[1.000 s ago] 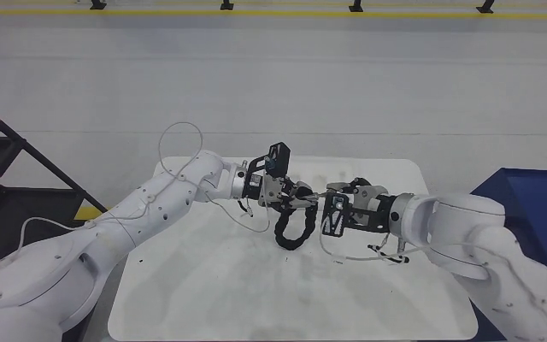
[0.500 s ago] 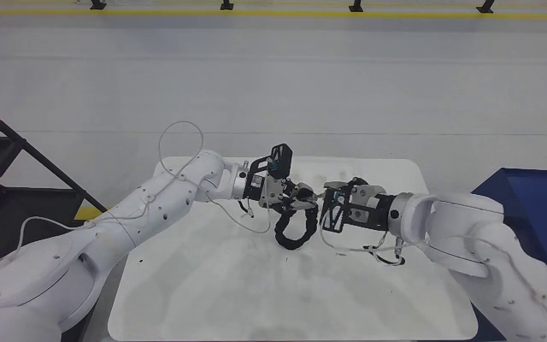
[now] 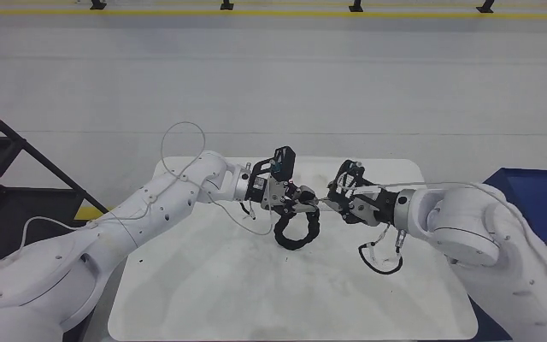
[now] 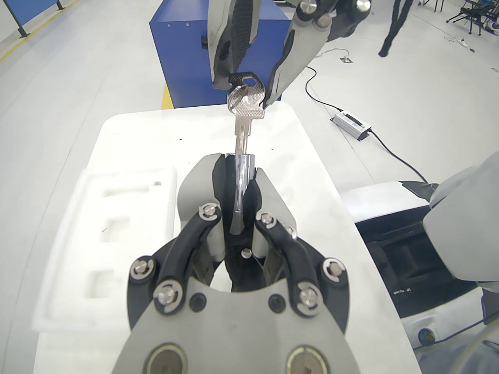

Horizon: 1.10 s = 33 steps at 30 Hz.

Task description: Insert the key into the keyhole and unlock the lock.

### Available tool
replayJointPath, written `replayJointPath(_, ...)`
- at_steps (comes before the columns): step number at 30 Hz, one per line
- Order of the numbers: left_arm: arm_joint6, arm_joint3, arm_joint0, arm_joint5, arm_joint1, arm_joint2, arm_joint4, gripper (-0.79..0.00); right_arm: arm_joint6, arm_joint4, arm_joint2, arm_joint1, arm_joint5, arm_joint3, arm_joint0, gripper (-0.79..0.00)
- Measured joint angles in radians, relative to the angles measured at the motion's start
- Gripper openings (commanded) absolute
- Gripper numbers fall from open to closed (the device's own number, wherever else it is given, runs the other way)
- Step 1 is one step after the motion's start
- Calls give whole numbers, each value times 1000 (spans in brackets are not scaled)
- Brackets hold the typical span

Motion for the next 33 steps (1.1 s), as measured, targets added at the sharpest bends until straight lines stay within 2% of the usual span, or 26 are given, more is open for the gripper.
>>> replayJointPath(10,1,4,2,0,-8,0,11,-785,48,133,1,-6,175,33,6,-785)
replayJointPath(25,22,19,3,0,-22,0,44,-785,42,274,15,-11,295,45,-18,-785)
replayJointPath(26,24,20,4,0,-23,0,46,-785,41,273,14,-11,294,44,-18,-690)
replayJointPath(27,26,22,4,0,-23,0,48,-785,41,272,14,-11,294,44,-18,-314)
replayJointPath(28,28,24,5,0,-24,0,51,-785,41,270,15,-11,295,42,-18,0)
replayJointPath(33,38,43,4,0,-24,0,65,-785,42,259,26,-8,295,33,-28,0)
